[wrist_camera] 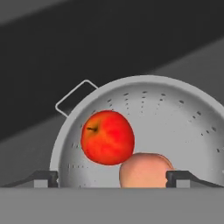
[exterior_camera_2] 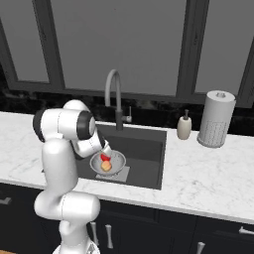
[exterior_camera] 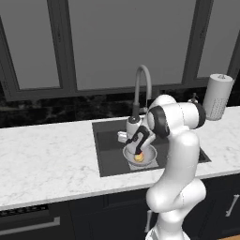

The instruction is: Put the colander in the sink, put the apple, peach in the colander, and turn on the sink faucet and pour water over the colander.

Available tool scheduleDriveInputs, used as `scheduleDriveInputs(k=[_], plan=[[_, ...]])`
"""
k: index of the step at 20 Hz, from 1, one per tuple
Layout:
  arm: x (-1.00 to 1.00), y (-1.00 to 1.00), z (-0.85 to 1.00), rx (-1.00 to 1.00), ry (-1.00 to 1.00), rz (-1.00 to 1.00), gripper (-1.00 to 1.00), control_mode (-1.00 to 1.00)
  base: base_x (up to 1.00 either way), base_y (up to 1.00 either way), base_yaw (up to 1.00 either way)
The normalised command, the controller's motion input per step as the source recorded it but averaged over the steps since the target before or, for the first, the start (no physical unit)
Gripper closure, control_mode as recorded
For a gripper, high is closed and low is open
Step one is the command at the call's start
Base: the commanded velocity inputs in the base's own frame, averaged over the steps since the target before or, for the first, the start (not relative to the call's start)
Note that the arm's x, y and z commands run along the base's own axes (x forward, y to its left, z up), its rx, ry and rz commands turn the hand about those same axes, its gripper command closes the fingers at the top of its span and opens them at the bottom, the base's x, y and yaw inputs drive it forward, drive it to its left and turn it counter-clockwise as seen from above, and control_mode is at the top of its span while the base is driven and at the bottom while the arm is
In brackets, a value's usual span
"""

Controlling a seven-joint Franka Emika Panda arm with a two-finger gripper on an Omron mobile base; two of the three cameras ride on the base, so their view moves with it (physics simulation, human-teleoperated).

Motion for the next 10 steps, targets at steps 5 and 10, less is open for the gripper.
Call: scheduleDriveInputs(k=[5,10], plan=[[-0.33,0.0,0.54,0.0,-0.12,0.01,-1.0,-1.0,0.0,0.0,0.0],[-0.54,0.03,0.48,0.0,-0.12,0.05,-1.0,-1.0,0.0,0.0,0.0]])
